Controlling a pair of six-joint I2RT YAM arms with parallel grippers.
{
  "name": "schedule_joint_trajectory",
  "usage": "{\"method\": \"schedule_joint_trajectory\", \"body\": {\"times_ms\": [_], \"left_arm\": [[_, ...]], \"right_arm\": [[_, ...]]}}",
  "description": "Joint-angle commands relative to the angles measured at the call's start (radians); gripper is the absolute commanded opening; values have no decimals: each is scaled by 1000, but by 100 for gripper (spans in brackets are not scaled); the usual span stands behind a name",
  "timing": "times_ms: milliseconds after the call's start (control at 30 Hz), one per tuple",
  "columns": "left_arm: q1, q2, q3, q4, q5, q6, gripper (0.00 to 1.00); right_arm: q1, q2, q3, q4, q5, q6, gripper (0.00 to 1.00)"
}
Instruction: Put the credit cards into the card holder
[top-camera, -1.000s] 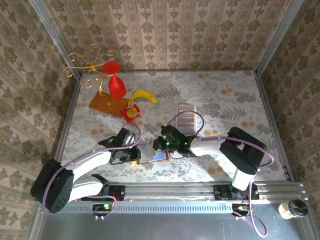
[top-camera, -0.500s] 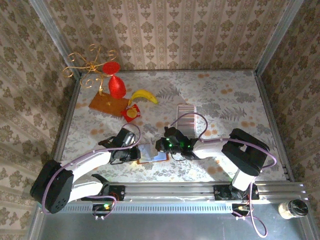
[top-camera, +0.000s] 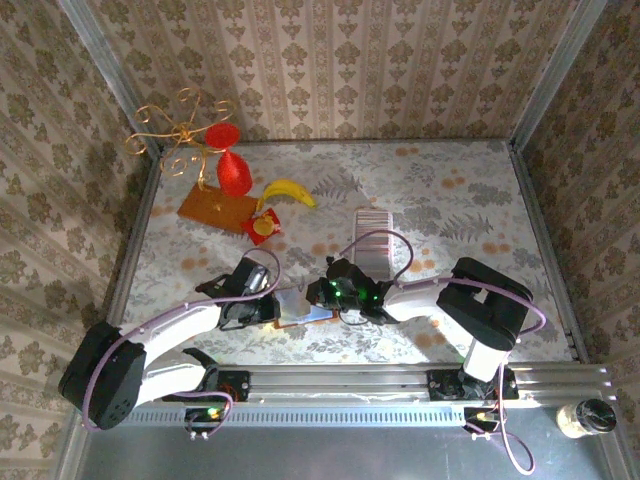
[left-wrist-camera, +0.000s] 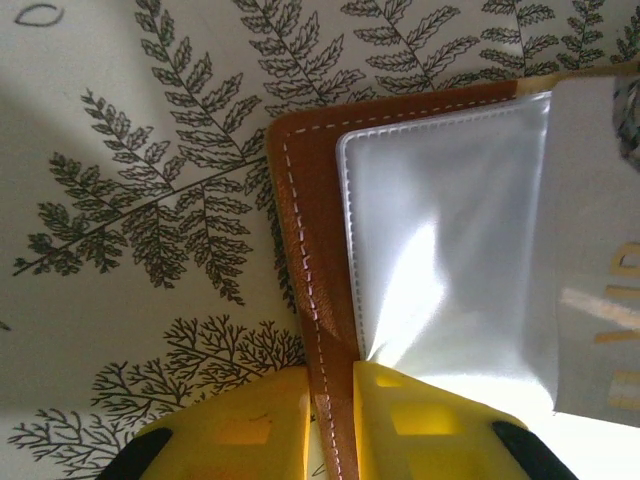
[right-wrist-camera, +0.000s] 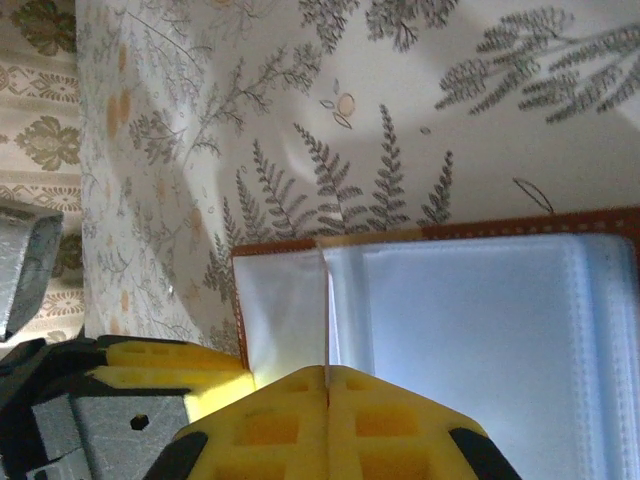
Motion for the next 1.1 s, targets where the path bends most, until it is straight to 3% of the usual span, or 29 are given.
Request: {"method": "schedule_joint_trajectory", "body": {"times_ms": [0, 267, 767, 1067], "left_arm": [[-9, -7, -27, -49, -23, 8, 19], [-12, -11, -32, -44, -23, 0, 18], [-22, -9, -36, -38, -22, -6, 19], [-24, -10, -35, -37, -23, -5, 21]], "right_arm": [[11, -3, -49, 7, 49, 100, 0], [34, -32, -81, 6, 98, 200, 0], [54, 20, -51, 157, 25, 171, 0], [54, 32, -50, 154, 19, 160, 0]]}}
